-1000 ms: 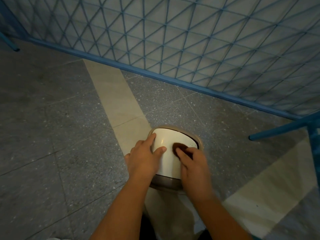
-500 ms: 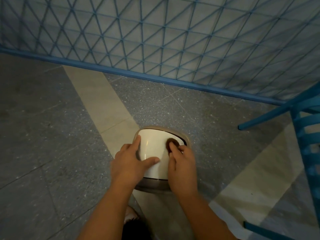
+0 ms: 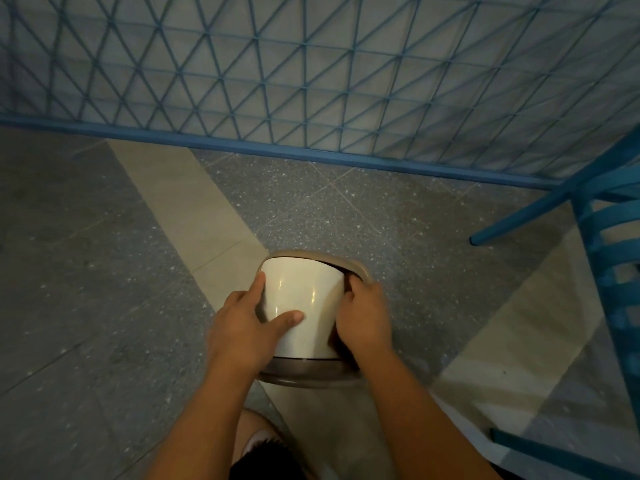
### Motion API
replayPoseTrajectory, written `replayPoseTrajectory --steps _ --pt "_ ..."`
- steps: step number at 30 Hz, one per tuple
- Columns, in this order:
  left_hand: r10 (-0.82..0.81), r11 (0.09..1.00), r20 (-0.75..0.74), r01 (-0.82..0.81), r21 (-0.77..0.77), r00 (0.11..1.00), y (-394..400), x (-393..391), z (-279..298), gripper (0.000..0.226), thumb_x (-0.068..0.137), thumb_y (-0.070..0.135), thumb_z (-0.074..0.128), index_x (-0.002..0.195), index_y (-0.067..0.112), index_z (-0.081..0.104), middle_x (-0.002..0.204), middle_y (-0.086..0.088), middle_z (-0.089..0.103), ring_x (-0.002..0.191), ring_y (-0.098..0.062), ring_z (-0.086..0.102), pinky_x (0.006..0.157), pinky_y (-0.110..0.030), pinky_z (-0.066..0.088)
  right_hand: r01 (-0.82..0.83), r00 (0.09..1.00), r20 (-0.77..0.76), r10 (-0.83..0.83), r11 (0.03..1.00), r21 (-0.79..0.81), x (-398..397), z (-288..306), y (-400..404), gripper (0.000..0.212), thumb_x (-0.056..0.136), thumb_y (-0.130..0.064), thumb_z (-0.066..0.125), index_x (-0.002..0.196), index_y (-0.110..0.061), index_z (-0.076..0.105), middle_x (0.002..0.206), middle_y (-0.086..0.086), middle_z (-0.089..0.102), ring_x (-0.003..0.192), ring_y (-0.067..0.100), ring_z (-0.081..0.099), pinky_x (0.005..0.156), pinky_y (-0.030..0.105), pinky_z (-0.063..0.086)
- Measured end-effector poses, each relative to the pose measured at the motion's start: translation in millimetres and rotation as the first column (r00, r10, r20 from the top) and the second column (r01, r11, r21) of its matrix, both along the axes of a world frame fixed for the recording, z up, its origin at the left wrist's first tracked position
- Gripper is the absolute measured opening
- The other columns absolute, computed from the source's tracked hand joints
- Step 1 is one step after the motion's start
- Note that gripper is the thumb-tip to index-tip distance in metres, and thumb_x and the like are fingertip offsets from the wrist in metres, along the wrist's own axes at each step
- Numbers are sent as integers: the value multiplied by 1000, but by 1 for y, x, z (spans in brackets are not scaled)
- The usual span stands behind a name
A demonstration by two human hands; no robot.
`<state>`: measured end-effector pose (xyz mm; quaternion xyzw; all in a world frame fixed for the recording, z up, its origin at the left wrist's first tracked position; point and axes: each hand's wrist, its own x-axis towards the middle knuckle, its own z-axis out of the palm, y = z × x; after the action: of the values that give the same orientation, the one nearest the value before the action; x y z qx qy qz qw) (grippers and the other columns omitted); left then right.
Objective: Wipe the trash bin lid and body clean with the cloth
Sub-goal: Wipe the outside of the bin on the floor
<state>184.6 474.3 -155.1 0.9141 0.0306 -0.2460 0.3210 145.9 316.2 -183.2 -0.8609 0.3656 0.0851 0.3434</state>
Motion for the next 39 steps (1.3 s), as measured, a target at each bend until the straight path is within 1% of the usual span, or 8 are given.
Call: replayPoseTrajectory --steps 7,11,15,19,23,29,34,39 --pt "21 1000 -9 -21 12 1000 -3 0 2 92 71 61 70 149 37 25 135 0 44 122 -24 48 102 -42 41 -381 907 139 398 915 -131 -58 2 16 54 97 -21 34 147 -33 16 145 0 26 126 20 35 101 38 42" --pt "1 1000 -11 -1 31 1000 -5 0 1 90 74 61 68 149 37 25 137 -2 44 123 -26 47 103 -43 41 -118 992 54 112 986 120 -76 -11 -4 36 98 -30 36 132 -32 43 130 0 44 115 20 48 99 38 42" --pt "-14 997 3 13 73 1000 -10 -1 -2 88 75 63 64 149 37 25 138 -4 44 124 -28 46 102 -44 41 -48 996 81 41 995 92 -72 -1 10 40 98 -26 39 137 -19 43 131 5 38 108 17 50 100 25 40" --pt "-3 996 1 3 84 1000 -11 -1 -4 87 75 64 64 149 37 27 139 -5 44 125 -29 45 103 -47 40 -263 923 289 255 965 -9 -94 4 25 49 92 -24 45 141 -24 40 133 -1 40 120 14 42 103 25 39" --pt "-36 995 -4 37 90 999 -12 -1 -4 85 77 64 61 149 38 24 142 -4 43 127 -29 44 104 -48 40 -388 897 162 411 908 -156 -112 -11 -6 48 84 -17 45 130 -24 54 127 3 49 112 25 49 93 32 46" --pt "-37 998 35 35 43 999 -14 -2 4 86 77 59 66 148 39 23 149 -2 35 127 -30 46 104 -50 39 219 967 107 -230 970 109 -129 -11 -41 39 93 -12 50 131 -21 54 113 4 46 98 16 50 87 21 35" --pt "-203 952 213 142 270 956 -21 -13 18 68 86 57 55 145 35 33 144 -1 40 127 -26 44 108 -48 28 141 968 182 -172 975 172 -129 -5 -22 39 92 -10 53 130 -20 54 109 -1 43 88 3 46 84 10 30" --pt "-272 927 161 214 307 949 -24 -14 20 92 76 65 61 151 29 20 144 0 39 129 -23 42 107 -44 31 72 982 165 -96 987 147 -115 -12 -13 44 92 -9 50 135 -21 48 109 -2 40 87 3 45 92 16 36"
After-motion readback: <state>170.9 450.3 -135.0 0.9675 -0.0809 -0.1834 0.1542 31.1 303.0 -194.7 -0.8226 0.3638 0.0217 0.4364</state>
